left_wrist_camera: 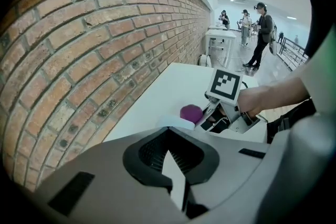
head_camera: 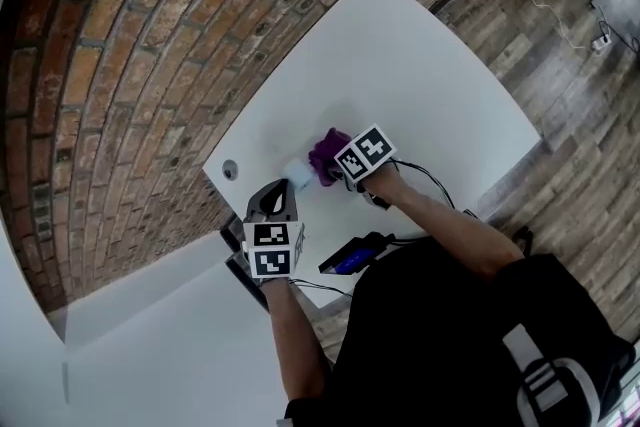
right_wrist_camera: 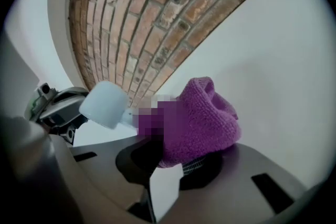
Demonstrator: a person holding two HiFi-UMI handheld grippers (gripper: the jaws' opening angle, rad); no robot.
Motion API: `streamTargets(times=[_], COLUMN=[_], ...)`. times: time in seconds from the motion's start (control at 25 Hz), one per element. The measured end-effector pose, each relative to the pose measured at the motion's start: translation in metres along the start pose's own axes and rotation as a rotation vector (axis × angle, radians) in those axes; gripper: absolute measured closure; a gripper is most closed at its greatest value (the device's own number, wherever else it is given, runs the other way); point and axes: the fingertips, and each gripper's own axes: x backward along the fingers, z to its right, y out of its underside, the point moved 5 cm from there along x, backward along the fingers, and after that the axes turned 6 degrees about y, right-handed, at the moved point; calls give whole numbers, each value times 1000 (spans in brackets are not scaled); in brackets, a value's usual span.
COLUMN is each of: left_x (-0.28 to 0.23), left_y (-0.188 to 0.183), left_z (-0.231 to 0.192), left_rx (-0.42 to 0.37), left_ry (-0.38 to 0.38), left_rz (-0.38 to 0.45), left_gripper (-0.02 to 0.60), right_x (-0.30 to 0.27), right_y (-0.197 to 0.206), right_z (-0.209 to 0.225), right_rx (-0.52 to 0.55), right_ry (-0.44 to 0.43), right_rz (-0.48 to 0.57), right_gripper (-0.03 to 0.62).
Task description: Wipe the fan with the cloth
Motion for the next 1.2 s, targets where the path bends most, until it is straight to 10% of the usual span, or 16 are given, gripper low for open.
streamTargets(times=[0.16, 0.4, 0.52, 0.88, 1.08, 1.2], left_x=[0, -2, -2, -3, -3, -3], left_y=[0, 1, 1, 1, 2, 1], left_z=[2, -4, -3, -3, -4, -4], left_rx=[10, -8, -11, 2, 8, 2], left_ry=[6, -7, -6, -1, -2, 0], left_rz=[14, 23, 20, 31, 37, 47], left_gripper=[581, 581, 583, 583, 583, 583], right_x=[19, 32, 11, 6, 9, -5], right_y=[-8, -37, -31, -40, -54, -33], right_z=[9, -41, -16, 8, -28, -9], right_rx=[-62, -102, -93, 462, 186, 80], right_ry=[10, -238, -114, 406, 60, 60], right_rz=[58, 183, 144, -83, 4, -19], right_gripper=[528, 528, 528, 528, 528, 528])
